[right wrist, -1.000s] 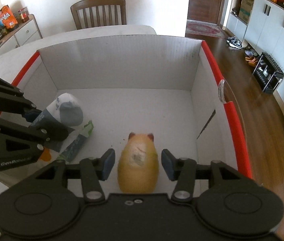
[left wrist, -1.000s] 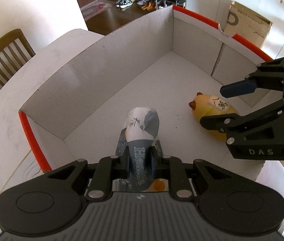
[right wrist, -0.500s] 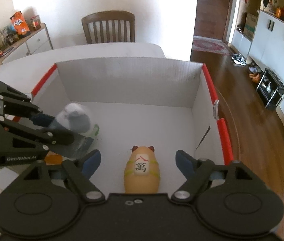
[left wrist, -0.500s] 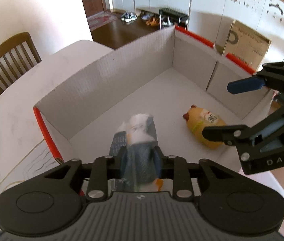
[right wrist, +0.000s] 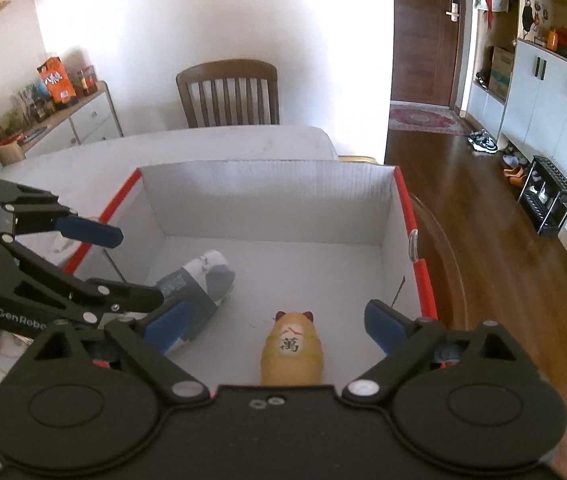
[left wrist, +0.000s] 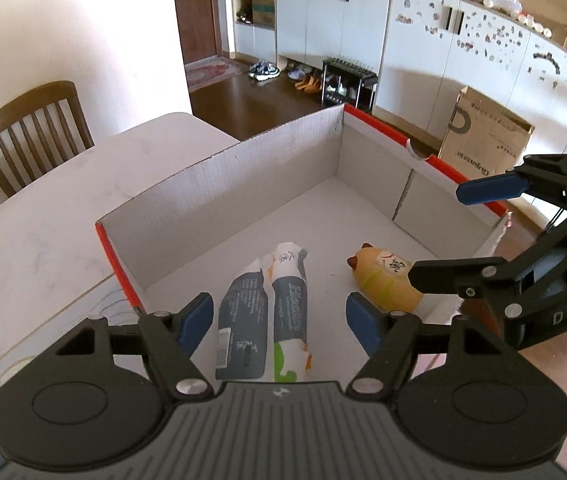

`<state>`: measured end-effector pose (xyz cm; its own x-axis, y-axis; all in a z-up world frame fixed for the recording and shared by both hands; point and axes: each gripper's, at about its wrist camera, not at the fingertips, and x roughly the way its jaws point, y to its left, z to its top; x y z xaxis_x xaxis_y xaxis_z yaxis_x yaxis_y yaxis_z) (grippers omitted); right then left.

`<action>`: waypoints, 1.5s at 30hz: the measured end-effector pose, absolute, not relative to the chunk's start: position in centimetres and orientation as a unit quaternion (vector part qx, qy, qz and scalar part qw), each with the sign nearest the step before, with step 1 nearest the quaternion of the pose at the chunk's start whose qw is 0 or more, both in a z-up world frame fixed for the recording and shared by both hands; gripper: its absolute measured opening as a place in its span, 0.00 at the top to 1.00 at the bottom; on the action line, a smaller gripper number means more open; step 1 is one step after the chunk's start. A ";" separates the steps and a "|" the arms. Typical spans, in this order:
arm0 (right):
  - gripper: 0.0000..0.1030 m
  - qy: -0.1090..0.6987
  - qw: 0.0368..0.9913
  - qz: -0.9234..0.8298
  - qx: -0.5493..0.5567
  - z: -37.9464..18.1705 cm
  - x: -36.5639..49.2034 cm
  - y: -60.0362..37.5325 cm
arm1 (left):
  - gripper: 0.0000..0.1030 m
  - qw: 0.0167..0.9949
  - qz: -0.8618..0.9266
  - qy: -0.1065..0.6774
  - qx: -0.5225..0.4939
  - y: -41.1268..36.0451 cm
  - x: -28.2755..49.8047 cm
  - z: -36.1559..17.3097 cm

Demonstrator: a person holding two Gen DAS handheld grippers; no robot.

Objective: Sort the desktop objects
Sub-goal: 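Open both tools to release carton and figurine inside the box, then withdraw both tools from the box back over the table pile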

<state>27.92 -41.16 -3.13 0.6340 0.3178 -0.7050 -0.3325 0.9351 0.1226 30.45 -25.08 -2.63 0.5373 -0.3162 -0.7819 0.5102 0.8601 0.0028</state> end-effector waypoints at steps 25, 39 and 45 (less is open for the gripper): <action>0.03 0.350 0.918 0.186 0.026 0.7 22.3 -33.6 | 0.00 0.912 -0.220 0.342 0.045 -12.4 22.8 1.8; 0.03 0.352 0.914 0.202 0.012 0.8 18.7 -25.7 | 0.00 0.933 -0.159 0.321 0.022 -1.8 17.7 1.2; 0.03 0.356 0.912 0.206 0.006 0.3 17.7 -22.4 | 0.00 0.935 -0.134 0.327 -0.001 3.0 15.8 0.2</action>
<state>17.73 -22.40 0.32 0.6617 0.3790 -0.6468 -0.3710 0.9153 0.1568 15.77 3.00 0.18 0.7498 -0.2515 -0.6121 0.2498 0.9641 -0.0901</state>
